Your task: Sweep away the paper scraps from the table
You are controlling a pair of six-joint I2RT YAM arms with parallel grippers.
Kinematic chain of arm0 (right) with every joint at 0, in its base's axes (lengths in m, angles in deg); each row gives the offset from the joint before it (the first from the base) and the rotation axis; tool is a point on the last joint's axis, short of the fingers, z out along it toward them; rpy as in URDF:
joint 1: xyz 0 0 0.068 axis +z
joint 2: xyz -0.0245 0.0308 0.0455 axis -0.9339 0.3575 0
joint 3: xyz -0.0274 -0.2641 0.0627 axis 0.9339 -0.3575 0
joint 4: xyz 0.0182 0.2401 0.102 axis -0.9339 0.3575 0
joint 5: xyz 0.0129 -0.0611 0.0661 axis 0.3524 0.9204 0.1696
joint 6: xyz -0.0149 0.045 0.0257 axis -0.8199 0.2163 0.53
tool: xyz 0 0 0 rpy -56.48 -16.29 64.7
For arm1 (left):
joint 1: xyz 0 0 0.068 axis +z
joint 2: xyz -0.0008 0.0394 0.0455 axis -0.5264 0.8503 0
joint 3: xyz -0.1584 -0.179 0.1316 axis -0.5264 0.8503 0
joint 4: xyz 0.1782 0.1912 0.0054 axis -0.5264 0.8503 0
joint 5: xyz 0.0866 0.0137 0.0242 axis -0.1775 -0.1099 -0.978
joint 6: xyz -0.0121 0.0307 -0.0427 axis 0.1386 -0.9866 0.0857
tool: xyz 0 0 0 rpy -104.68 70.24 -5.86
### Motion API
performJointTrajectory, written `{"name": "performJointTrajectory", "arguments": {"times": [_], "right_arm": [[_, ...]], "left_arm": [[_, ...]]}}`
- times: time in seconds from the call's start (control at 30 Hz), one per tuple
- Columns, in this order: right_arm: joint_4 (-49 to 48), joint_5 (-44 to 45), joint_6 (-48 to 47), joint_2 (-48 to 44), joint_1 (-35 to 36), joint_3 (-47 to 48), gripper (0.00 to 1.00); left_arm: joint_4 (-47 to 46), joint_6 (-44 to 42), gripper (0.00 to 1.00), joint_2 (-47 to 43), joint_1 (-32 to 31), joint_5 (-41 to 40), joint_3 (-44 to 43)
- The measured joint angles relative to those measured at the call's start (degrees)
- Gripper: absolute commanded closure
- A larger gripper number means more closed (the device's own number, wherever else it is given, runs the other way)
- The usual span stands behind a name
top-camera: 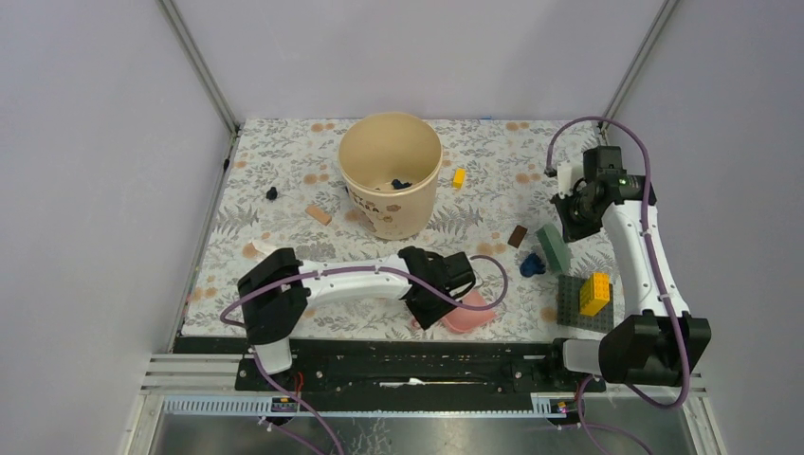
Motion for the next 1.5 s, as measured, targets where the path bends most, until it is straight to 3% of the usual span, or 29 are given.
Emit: {"name": "performJointTrajectory", "arguments": {"times": [0.2,0.7,0.87,1.17,1.4,1.5], "right_arm": [[-0.7,-1.3,0.9,0.0,0.2,-5.2,1.00],[1.9,-21.9,2.7,-2.8,4.9,-7.8,1.00],[6.6,-24.4,2.2,-4.3,5.0,-4.9,1.00],[7.3,-20.9,2.2,-5.3,5.0,-0.8,1.00],[4.2,-19.1,3.8,-6.9,5.0,-1.3,1.00],[2.8,-18.9,4.3,-7.4,5.0,-2.1,1.00]], "left_arm": [[3.1,-1.0,1.00,3.8,-0.3,0.2,-6.7],[8.0,-2.6,1.00,13.9,-0.3,0.2,-15.9],[6.4,-2.3,0.65,14.0,-0.3,-1.2,-15.6],[-3.9,0.0,0.46,6.7,-0.5,-5.6,-3.2],[-20.3,0.6,0.45,-11.0,-1.5,-8.1,16.2],[-27.1,0.6,0.45,-15.0,-1.6,-8.1,20.5]]}}
